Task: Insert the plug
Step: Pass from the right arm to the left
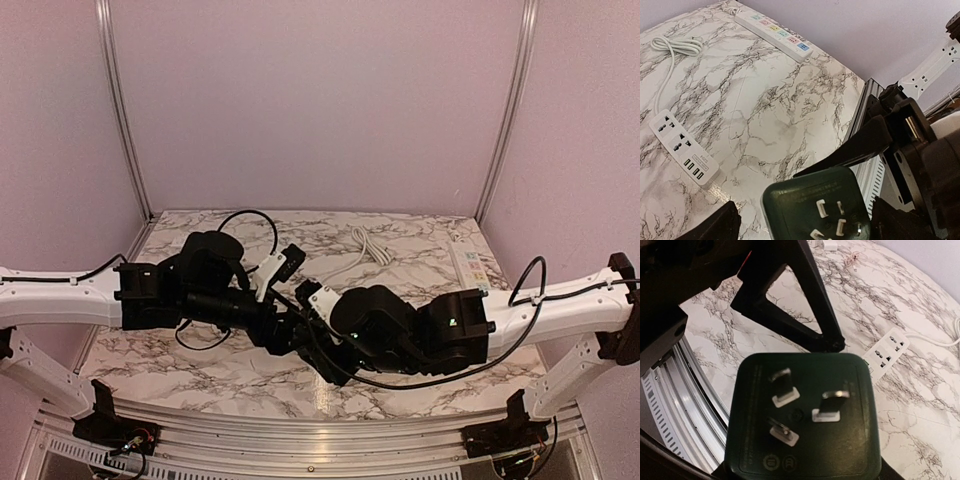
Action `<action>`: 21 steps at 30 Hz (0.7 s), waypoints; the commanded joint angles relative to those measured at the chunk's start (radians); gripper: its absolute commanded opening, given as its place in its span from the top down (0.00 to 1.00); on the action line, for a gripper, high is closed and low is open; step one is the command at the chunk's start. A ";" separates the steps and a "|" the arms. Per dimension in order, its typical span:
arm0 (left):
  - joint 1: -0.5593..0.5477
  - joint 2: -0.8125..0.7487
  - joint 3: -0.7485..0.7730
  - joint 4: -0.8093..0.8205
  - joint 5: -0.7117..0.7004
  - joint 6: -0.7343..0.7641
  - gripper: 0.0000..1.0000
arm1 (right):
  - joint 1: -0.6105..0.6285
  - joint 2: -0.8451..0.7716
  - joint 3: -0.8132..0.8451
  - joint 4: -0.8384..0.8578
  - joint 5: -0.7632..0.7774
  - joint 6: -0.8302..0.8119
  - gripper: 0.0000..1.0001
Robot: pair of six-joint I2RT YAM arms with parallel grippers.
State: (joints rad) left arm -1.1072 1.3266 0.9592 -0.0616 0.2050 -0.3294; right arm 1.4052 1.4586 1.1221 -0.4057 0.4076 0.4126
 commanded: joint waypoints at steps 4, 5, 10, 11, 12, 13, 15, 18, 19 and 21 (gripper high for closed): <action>-0.004 0.081 0.026 -0.120 0.054 0.016 0.11 | 0.005 -0.041 0.063 -0.021 0.117 -0.023 1.00; -0.003 0.090 0.028 -0.121 0.053 0.015 0.12 | 0.012 -0.044 0.063 -0.014 0.122 -0.031 1.00; -0.002 0.115 0.030 -0.114 0.054 0.002 0.32 | 0.030 -0.046 0.074 -0.005 0.159 -0.058 1.00; -0.002 0.115 0.028 -0.107 0.053 0.000 0.38 | 0.030 -0.045 0.074 -0.003 0.161 -0.061 1.00; -0.002 0.116 0.026 -0.100 0.052 -0.004 0.44 | 0.031 -0.044 0.075 -0.001 0.164 -0.061 1.00; -0.002 0.116 0.025 -0.093 0.051 -0.006 0.52 | 0.031 -0.044 0.075 0.000 0.165 -0.062 1.00; -0.002 0.117 0.025 -0.090 0.052 -0.009 0.65 | 0.032 -0.046 0.074 0.002 0.171 -0.063 1.00; 0.000 0.115 0.024 -0.088 0.052 -0.012 0.71 | 0.032 -0.051 0.069 0.009 0.174 -0.066 1.00; 0.000 0.113 0.024 -0.086 0.053 -0.012 0.71 | 0.034 -0.053 0.066 0.011 0.176 -0.067 1.00; 0.000 0.109 0.023 -0.083 0.053 -0.018 0.72 | 0.034 -0.058 0.062 0.015 0.180 -0.068 1.00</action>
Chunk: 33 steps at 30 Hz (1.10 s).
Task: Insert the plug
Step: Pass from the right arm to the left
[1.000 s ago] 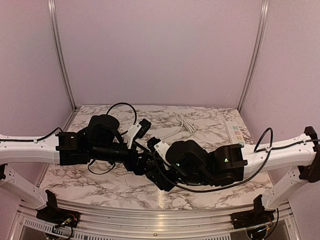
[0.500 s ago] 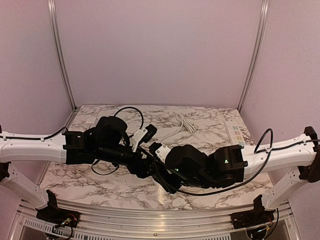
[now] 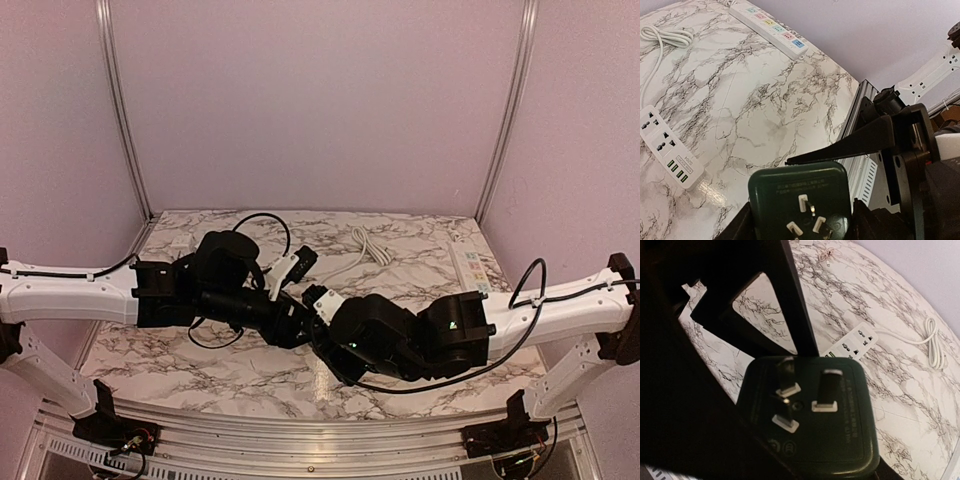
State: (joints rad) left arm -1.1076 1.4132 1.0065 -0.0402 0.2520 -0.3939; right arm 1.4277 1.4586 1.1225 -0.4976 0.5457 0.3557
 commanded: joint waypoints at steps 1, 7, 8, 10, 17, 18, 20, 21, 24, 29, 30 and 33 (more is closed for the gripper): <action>0.001 0.021 -0.027 -0.102 0.004 0.043 0.72 | 0.011 -0.060 0.057 0.113 0.043 -0.013 1.00; 0.027 -0.010 -0.077 -0.035 0.006 -0.002 0.81 | 0.011 -0.102 -0.012 0.174 0.039 -0.026 0.92; 0.033 -0.017 -0.092 -0.015 0.009 -0.011 0.82 | 0.011 -0.113 -0.027 0.188 0.042 -0.030 0.91; 0.042 -0.028 -0.120 0.028 0.024 -0.023 0.83 | 0.011 -0.140 -0.063 0.221 0.050 -0.041 0.92; 0.056 -0.049 -0.205 0.200 0.080 -0.058 0.85 | 0.010 -0.221 -0.175 0.332 0.050 -0.062 0.84; 0.058 -0.049 -0.212 0.215 0.086 -0.062 0.85 | 0.011 -0.227 -0.183 0.339 0.048 -0.063 0.82; 0.060 -0.050 -0.216 0.224 0.092 -0.067 0.86 | 0.011 -0.240 -0.197 0.353 0.042 -0.065 0.77; 0.060 -0.053 -0.218 0.226 0.091 -0.068 0.86 | 0.011 -0.244 -0.204 0.359 0.036 -0.066 0.75; 0.062 -0.065 -0.225 0.230 0.083 -0.069 0.88 | 0.011 -0.251 -0.218 0.371 0.032 -0.066 0.68; 0.070 -0.087 -0.234 0.238 0.077 -0.073 0.89 | 0.011 -0.249 -0.245 0.407 0.026 -0.066 0.58; 0.072 -0.092 -0.237 0.238 0.078 -0.074 0.89 | 0.011 -0.248 -0.249 0.417 0.023 -0.068 0.57; 0.075 -0.100 -0.244 0.242 0.084 -0.076 0.89 | 0.011 -0.247 -0.258 0.432 0.018 -0.070 0.54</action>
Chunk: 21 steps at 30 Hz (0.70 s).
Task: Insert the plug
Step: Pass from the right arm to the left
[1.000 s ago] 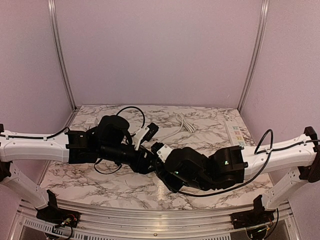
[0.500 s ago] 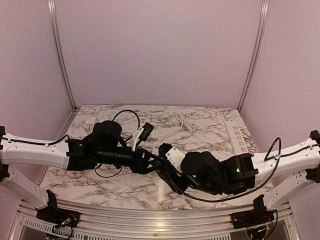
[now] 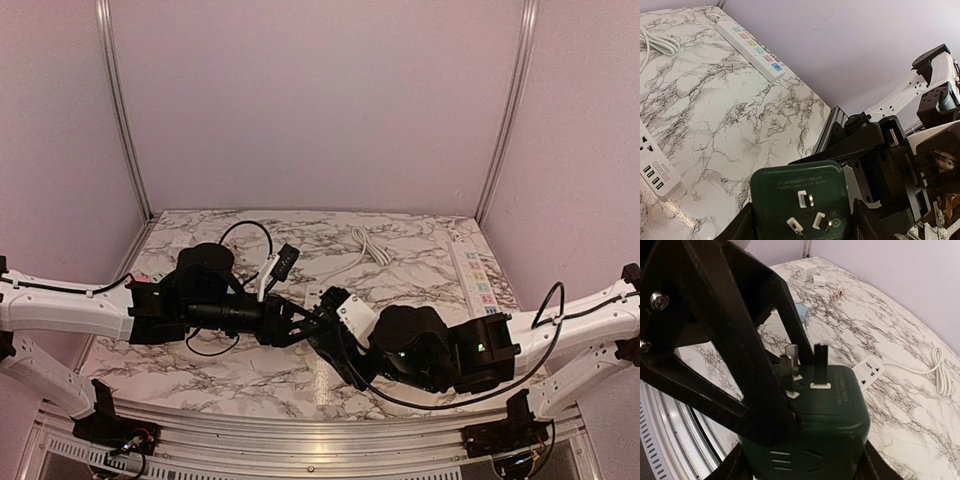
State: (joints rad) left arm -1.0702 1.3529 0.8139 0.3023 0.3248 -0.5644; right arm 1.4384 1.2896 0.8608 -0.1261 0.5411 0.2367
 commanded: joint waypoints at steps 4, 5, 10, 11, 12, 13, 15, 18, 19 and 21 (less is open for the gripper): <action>0.043 -0.049 -0.060 -0.094 0.015 0.090 0.89 | 0.000 -0.078 -0.008 0.085 0.017 0.044 0.60; 0.044 -0.051 -0.060 -0.094 0.019 0.090 0.89 | 0.000 -0.079 -0.008 0.089 0.015 0.043 0.67; 0.047 -0.056 -0.057 -0.114 0.040 0.113 0.53 | 0.001 -0.080 0.016 0.057 0.002 0.041 0.86; 0.047 -0.055 -0.054 -0.129 0.039 0.119 0.45 | 0.000 -0.079 0.027 0.041 0.004 0.043 0.87; 0.047 -0.053 -0.050 -0.141 0.040 0.127 0.36 | 0.000 -0.079 0.034 0.020 0.007 0.045 0.87; 0.048 -0.049 -0.047 -0.155 0.040 0.132 0.33 | 0.000 -0.079 0.039 0.008 0.009 0.046 0.87; 0.049 -0.043 -0.042 -0.168 0.039 0.137 0.25 | 0.001 -0.079 0.047 -0.007 0.011 0.047 0.88; 0.050 -0.029 -0.039 -0.169 0.056 0.133 0.13 | 0.001 -0.073 0.055 -0.020 0.012 0.047 0.88; 0.050 -0.024 -0.036 -0.167 0.063 0.132 0.12 | 0.001 -0.070 0.059 -0.024 0.012 0.046 0.88; 0.050 -0.011 -0.032 -0.165 0.076 0.130 0.09 | 0.001 -0.059 0.067 -0.029 0.009 0.042 0.89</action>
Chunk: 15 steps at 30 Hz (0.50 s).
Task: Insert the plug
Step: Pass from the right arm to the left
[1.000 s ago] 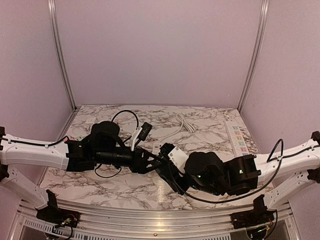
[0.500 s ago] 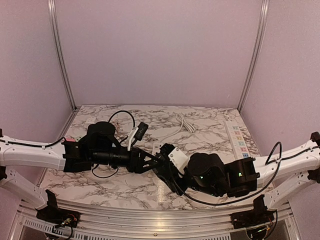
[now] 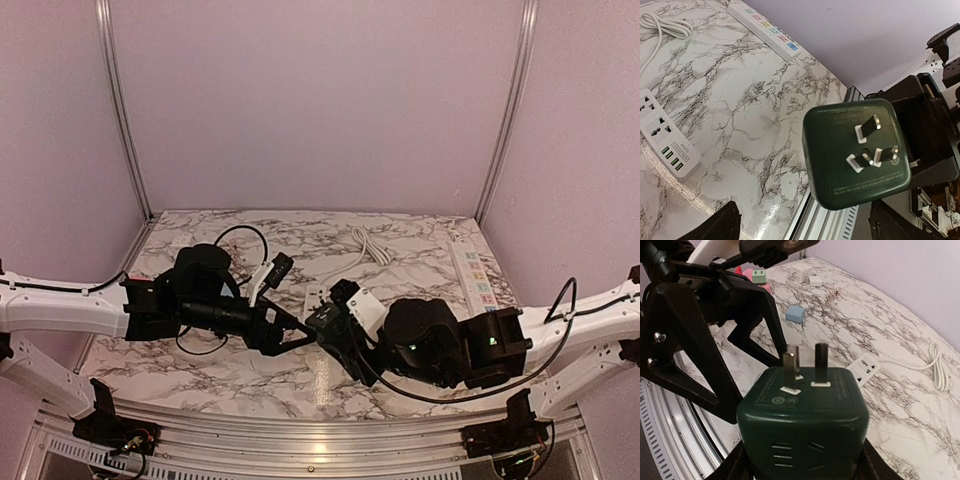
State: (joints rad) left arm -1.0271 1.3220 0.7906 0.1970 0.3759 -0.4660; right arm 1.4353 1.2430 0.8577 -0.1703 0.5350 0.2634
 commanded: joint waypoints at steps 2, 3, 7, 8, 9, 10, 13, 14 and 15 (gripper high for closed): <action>0.008 0.028 -0.004 -0.049 0.041 0.022 0.04 | 0.003 0.002 0.083 0.007 0.014 0.012 0.89; 0.010 0.030 -0.003 -0.043 0.049 0.017 0.03 | 0.003 0.011 0.089 0.003 0.013 0.010 0.89; 0.022 0.029 0.005 -0.013 0.104 -0.007 0.01 | 0.006 0.044 0.111 -0.020 0.028 0.008 0.90; 0.024 0.026 0.007 -0.010 0.117 -0.010 0.01 | 0.008 0.053 0.114 -0.025 0.031 0.008 0.90; 0.026 0.023 0.010 -0.009 0.127 -0.011 0.01 | 0.010 0.059 0.118 -0.029 0.035 0.008 0.90; 0.027 0.019 0.011 -0.005 0.139 -0.010 0.01 | 0.012 0.064 0.120 -0.032 0.037 0.008 0.90; 0.027 -0.001 0.010 -0.002 0.155 -0.006 0.01 | 0.017 0.074 0.124 -0.038 0.042 0.008 0.90; 0.028 -0.006 0.009 -0.002 0.156 -0.008 0.01 | 0.020 0.076 0.124 -0.039 0.043 0.009 0.90; 0.030 -0.011 0.009 -0.002 0.159 -0.009 0.01 | 0.021 0.078 0.124 -0.039 0.044 0.010 0.90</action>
State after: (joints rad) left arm -0.9936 1.3476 0.7898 0.1547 0.4603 -0.4683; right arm 1.4452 1.3033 0.9379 -0.1993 0.5545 0.2653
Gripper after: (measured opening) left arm 0.988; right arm 0.523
